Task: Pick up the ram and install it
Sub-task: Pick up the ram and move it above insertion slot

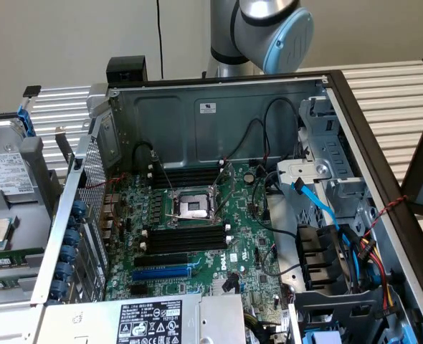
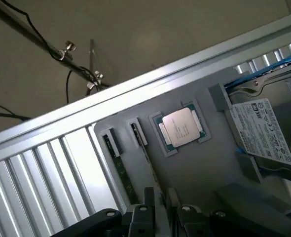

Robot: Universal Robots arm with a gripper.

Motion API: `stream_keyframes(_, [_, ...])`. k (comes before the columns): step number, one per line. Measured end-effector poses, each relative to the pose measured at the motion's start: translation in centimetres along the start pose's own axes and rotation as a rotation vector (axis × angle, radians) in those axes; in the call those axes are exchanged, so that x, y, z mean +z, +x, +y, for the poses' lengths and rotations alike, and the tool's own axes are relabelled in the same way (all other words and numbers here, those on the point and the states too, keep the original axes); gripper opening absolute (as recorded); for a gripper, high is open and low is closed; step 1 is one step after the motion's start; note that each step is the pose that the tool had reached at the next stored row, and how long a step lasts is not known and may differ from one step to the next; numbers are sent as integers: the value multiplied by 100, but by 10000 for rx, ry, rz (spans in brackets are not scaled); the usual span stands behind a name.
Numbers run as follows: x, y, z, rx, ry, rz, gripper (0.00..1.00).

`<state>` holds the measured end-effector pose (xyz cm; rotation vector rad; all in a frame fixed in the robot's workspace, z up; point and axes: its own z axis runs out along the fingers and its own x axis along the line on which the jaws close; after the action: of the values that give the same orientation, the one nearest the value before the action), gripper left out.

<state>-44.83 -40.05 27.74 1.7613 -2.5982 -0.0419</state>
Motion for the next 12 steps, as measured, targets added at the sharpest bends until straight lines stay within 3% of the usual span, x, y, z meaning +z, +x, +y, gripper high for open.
stream_keyframes(5, [37,0,-1,-909,-6,39,24])
stream_keyframes(12, [69,1,-1,-2106,17,180,24])
